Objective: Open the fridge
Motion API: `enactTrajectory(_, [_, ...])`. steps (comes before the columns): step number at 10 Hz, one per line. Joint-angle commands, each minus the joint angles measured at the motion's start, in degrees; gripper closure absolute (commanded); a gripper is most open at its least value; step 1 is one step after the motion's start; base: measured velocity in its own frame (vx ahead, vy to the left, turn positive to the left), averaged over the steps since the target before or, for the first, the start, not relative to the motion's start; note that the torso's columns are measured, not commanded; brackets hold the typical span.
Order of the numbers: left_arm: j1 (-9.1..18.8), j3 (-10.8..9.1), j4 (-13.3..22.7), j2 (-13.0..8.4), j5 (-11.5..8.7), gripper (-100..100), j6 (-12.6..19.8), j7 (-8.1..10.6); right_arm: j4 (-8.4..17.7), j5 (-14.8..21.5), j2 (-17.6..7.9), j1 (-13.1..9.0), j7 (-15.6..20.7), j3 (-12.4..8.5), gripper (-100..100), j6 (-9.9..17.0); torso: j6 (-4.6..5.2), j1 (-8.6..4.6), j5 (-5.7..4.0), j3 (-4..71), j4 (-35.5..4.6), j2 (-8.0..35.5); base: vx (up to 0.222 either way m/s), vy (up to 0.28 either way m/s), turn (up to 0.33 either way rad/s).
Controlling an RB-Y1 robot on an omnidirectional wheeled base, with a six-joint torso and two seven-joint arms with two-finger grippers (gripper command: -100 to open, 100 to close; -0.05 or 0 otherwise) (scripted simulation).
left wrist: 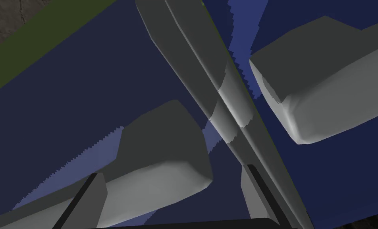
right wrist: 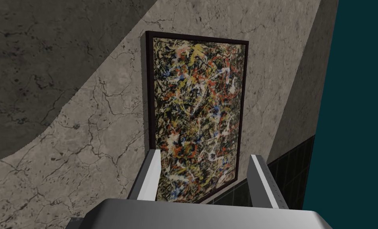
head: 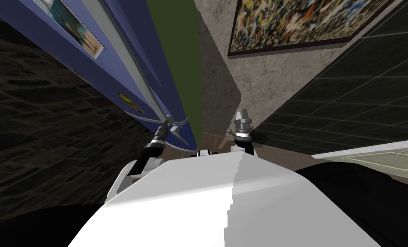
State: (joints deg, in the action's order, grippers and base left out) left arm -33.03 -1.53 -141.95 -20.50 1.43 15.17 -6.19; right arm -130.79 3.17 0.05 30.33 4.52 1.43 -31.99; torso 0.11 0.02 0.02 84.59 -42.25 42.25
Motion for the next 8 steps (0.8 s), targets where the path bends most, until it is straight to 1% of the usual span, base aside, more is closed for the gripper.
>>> enactTrajectory(1, [0.0, 0.09, -0.6, -1.0, 0.2, -100, 2.8, 0.10, 0.0, 0.0, 0.0, 0.0, 0.0, 0.0, 0, 0.0, 0.12, -0.08, -0.02, 0.1, 0.1, -0.2, 0.025, -0.035, -0.023])
enactTrajectory(2, [-0.1, 0.11, -0.8, -1.5, 0.3, -100, 3.9, 0.15, 0.0, 0.0, 0.0, 0.0, 0.0, 0.0, 0, 0.0, 0.13, -0.18, -0.03, 0.2, 0.2, -0.4, 0.031, -0.042, -0.020])
enactTrajectory(3, [-0.1, -0.05, -0.7, -1.1, 0.3, -100, 2.9, 0.12, 0.0, 0.0, 0.0, 0.0, 0.0, 0.0, 0, 0.0, 0.22, -0.30, -0.06, 0.3, 0.2, -0.5, 0.004, -0.013, 0.025])
enactTrajectory(4, [-0.1, -0.13, -0.8, -1.1, 0.3, -100, 3.1, 0.14, 0.0, 0.0, 0.0, 0.0, 0.0, 0.0, 0, 0.0, 0.19, -0.23, -0.06, 0.3, 0.2, -0.5, -0.014, 0.004, 0.027])
enactTrajectory(5, [-0.5, -0.48, -2.1, -1.0, 0.1, 100, 4.2, 0.37, 0.0, 0.0, 0.0, 0.0, 0.0, 0.0, 0, 0.0, 0.13, -0.14, -0.04, 0.3, 0.2, -0.4, 0.082, 0.012, -0.008])
enactTrajectory(6, [-0.3, -0.21, -1.8, -1.1, 0.2, 100, 3.5, 0.23, 0.0, 0.0, 0.0, 0.0, 0.0, 0.0, 0, 0.0, 0.03, 0.15, 0.07, 0.5, 0.3, -0.8, 0.030, -0.003, 0.031])
enactTrajectory(7, [-0.7, 0.59, -2.3, -2.1, -0.2, 100, 3.1, 0.21, 0.0, 0.0, 0.0, 0.0, 0.0, 0.0, 0, 0.0, 0.12, 0.28, 0.09, 0.6, 0.3, -0.9, -0.102, 0.131, -0.058])
enactTrajectory(8, [-1.0, 1.35, -2.6, -3.2, -0.7, 100, 2.5, 0.18, 0.0, 0.0, 0.0, 0.0, 0.0, 0.0, 0, 0.0, 0.10, 0.62, 0.16, 0.4, 0.1, -0.5, -0.186, 0.281, -0.151])
